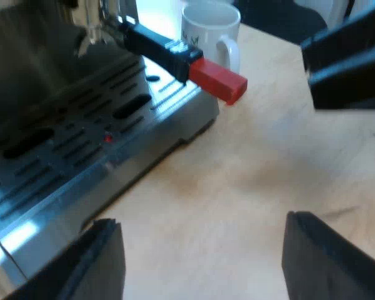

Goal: Grind coffee beans and then tamp

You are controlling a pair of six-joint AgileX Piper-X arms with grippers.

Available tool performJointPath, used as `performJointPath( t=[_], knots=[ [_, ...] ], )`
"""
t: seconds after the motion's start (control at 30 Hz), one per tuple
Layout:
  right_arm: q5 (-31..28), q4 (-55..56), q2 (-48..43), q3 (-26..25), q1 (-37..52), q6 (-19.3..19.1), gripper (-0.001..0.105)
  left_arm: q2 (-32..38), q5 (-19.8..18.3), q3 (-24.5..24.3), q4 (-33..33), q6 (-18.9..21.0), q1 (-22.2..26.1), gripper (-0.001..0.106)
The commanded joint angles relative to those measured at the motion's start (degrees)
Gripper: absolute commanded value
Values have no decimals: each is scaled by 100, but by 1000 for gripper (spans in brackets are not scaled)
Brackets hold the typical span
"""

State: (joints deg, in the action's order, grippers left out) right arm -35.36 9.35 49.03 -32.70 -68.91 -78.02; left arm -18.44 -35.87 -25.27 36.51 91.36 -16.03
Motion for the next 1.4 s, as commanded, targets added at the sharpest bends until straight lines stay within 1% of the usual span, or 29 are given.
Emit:
performJointPath(
  t=[0.03, 0.07, 0.23, 0.37, 0.5, 0.63, 0.8, 0.87, 0.97, 1.03, 1.07, 1.13, 1.17, 1.23, 1.3, 1.33, 1.4],
  knots=[
    [-43, -414, 4, 174, -10, -52, 62, -6, -87, -19, -280, 15, -27, 57],
    [-28, -453, 13, 209, -10, -67, 62, -6, -87, -19, -309, 15, -27, 57],
    [798, -442, 220, 329, -10, -68, 62, -6, -87, -19, -406, 15, -27, 57],
    [826, -462, 499, 327, -10, -68, 62, -6, -87, -19, -406, 15, -27, 57],
    [397, -867, 855, 327, -10, -68, 62, -6, -87, -19, -406, 15, -27, 57],
    [-28, -1477, 1168, 327, -10, -68, 62, -6, 61, 25, -427, 15, -27, 57],
    [-187, -1938, 1467, 327, -10, -68, 62, -6, 68, 98, -429, 15, -27, 57],
    [-216, -2070, 1552, 327, -10, -68, 60, -6, 68, 96, -429, 15, -27, 57],
    [-319, -2140, 1644, 327, -10, -68, 47, -6, 68, 96, -429, 15, -27, 57],
    [-338, -2136, 1682, 327, -10, -68, 32, -6, 68, 96, -429, 15, -27, 57],
    [-338, -2159, 1689, 327, -10, -68, 29, -6, 68, 96, -429, 15, -27, 57],
    [-361, -2205, 1687, 327, -10, -68, 16, -6, 68, 96, -429, 15, -27, 57],
    [-377, -2212, 1687, 327, -10, -68, 13, -6, 68, 96, -429, 15, -27, 57],
    [-571, -2247, 1687, 327, -10, -68, 3, -6, 68, 96, -429, 15, -27, 57],
    [-704, -2246, 1687, 327, -10, -132, 0, -6, 68, 96, -429, 15, -27, 57],
    [-737, -2246, 1711, 327, -10, -200, 0, -6, 68, 96, -429, 15, -27, 57],
    [-734, -2254, 1733, 327, -10, -200, 0, -6, 68, 96, -429, 15, -27, 57]
  ],
)
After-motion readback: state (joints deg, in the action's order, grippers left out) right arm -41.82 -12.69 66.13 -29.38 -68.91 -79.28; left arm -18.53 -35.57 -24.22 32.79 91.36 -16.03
